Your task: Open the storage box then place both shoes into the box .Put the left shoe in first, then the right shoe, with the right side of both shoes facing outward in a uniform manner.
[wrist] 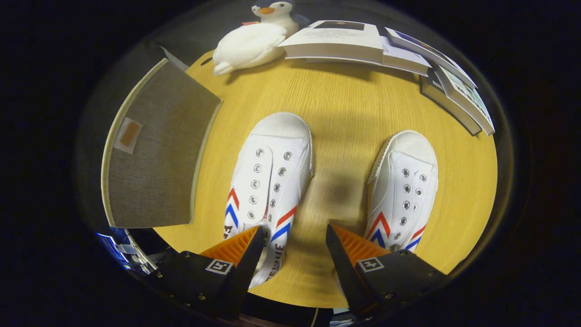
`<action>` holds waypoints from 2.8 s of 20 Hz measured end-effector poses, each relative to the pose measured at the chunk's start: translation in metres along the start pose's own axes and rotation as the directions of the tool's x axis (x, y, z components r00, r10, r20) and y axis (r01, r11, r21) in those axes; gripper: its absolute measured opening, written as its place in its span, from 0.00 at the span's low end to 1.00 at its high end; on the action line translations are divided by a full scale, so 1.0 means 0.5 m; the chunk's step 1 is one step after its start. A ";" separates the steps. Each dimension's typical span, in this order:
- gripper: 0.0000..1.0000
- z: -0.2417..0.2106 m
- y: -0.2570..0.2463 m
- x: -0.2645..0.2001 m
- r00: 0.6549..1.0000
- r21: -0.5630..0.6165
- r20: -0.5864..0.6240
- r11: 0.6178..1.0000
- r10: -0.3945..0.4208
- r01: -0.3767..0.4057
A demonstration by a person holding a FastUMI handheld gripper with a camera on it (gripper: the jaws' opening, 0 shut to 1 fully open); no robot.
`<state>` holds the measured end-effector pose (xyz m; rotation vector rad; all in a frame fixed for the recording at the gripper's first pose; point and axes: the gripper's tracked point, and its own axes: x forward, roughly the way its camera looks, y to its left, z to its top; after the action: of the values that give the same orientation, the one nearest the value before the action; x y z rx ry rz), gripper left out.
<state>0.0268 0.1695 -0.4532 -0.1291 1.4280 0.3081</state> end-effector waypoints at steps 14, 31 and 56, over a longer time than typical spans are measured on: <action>0.04 0.004 0.037 -0.040 0.979 0.172 -0.046 0.967 0.197 -0.186; 0.04 0.113 0.117 -0.310 0.953 0.122 0.092 0.947 0.289 -0.299; 0.04 0.244 0.512 -0.269 0.953 -0.193 -0.004 0.935 0.302 -0.297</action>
<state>0.0549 0.4288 -0.2787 -0.0628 1.3903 0.6978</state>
